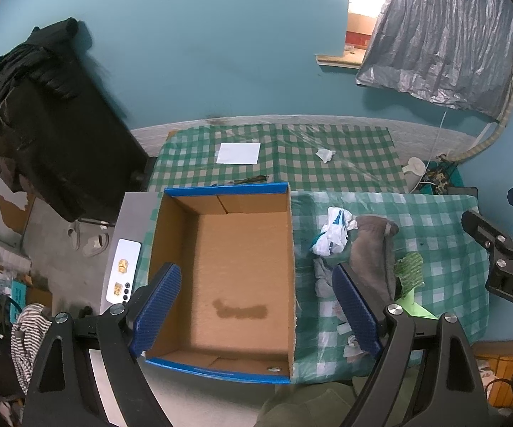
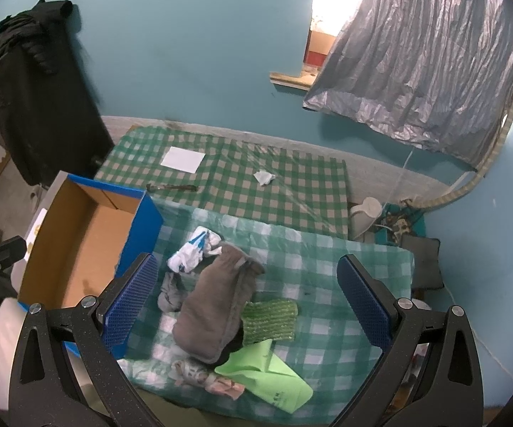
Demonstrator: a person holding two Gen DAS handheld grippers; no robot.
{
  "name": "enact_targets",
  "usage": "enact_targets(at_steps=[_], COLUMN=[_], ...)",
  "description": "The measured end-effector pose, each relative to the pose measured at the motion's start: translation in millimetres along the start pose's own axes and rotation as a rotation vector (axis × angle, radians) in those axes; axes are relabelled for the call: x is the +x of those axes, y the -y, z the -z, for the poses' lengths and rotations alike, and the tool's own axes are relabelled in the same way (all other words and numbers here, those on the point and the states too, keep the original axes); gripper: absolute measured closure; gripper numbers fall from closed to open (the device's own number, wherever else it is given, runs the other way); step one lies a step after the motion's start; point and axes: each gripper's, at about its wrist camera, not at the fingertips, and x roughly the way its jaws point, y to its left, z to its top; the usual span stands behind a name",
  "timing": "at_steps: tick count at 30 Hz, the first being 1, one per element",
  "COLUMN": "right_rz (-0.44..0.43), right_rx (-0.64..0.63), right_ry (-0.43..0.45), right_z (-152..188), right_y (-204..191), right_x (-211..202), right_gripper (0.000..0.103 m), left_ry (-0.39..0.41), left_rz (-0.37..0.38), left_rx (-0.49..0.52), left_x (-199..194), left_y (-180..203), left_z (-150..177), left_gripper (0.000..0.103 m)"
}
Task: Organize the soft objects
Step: 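Move the left tool to the grey glove while the right tool approaches the green pad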
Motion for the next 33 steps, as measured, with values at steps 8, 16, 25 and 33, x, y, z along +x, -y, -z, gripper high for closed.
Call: enact_targets(at_steps=[8, 16, 25, 33], right_rz=[0.017, 0.064, 0.06, 0.03], right_rx=[0.005, 0.026, 0.082, 0.1], right_ry=[-0.037, -0.093, -0.167, -0.236], right_z=[3.7, 9.8, 27.1, 47.4], right_y=[22.5, 52.1, 80.7, 90.8], right_x=[5.2, 16.7, 35.6, 61.7], right_gripper=[0.003, 0.003, 0.003, 0.003], left_ry=[-0.027, -0.056, -0.097, -0.113], left_rz=[0.015, 0.007, 0.042, 0.024], left_rx=[0.022, 0.065, 0.096, 0.171], left_x=[10.2, 25.1, 43.1, 65.0], left_y=[11.7, 27.1, 41.7, 62.1], left_z=[-0.4, -5.7, -9.1, -6.9], left_gripper=[0.015, 0.015, 0.015, 0.015])
